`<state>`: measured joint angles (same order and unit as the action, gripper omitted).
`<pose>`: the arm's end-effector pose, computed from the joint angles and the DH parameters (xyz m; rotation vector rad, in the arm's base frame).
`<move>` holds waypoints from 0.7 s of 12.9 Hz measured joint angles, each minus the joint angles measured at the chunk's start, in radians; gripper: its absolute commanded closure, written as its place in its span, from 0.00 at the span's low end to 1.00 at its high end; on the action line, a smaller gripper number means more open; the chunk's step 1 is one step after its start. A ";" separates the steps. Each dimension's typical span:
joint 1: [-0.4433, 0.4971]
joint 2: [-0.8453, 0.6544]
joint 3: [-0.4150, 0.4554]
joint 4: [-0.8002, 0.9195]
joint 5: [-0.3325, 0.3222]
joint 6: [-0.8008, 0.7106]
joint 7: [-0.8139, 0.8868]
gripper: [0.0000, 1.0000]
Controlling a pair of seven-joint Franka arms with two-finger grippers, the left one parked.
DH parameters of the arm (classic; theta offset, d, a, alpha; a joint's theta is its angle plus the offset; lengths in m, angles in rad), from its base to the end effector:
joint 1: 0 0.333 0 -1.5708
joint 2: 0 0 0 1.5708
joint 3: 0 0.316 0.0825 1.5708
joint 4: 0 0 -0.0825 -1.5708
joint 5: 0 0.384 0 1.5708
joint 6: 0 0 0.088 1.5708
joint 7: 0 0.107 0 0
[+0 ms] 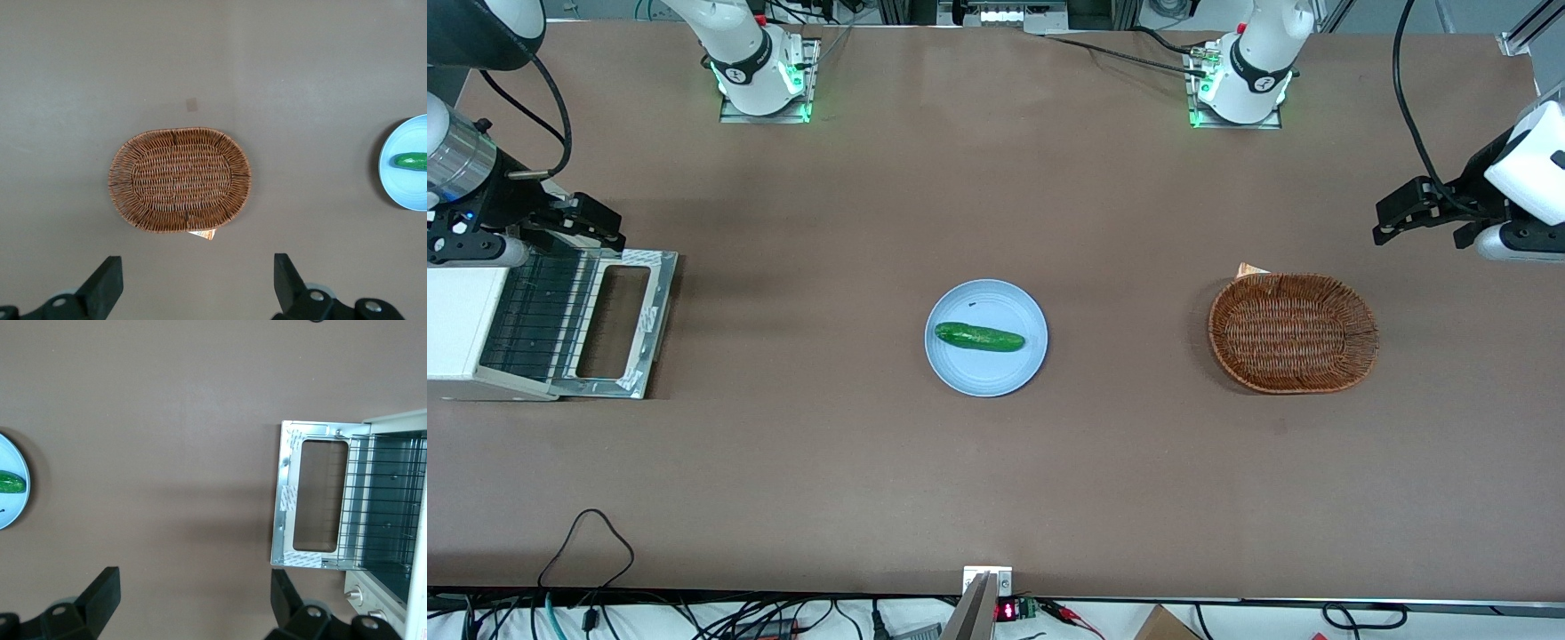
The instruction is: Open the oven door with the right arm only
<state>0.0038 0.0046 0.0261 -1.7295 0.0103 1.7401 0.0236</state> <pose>0.5646 0.0178 0.5611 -3.1311 -0.0072 -0.0090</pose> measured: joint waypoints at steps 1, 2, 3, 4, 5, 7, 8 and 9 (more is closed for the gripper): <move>0.000 0.000 0.001 0.000 0.000 -0.001 0.001 0.00; 0.000 0.000 0.001 0.000 0.000 -0.001 0.002 0.00; 0.000 0.000 0.001 0.000 0.000 -0.001 0.002 0.00; 0.000 0.000 0.001 0.000 0.000 -0.001 0.003 0.00; 0.000 0.000 0.001 0.000 0.000 -0.001 0.003 0.00; 0.000 0.000 0.001 0.005 0.000 -0.007 0.003 0.00; 0.000 0.002 0.001 0.012 0.000 -0.016 0.003 0.00; 0.000 0.005 0.001 0.023 0.000 -0.029 0.003 0.00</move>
<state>0.0040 0.0094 0.0270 -1.7069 0.0103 1.7116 0.0265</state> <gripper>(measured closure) 0.000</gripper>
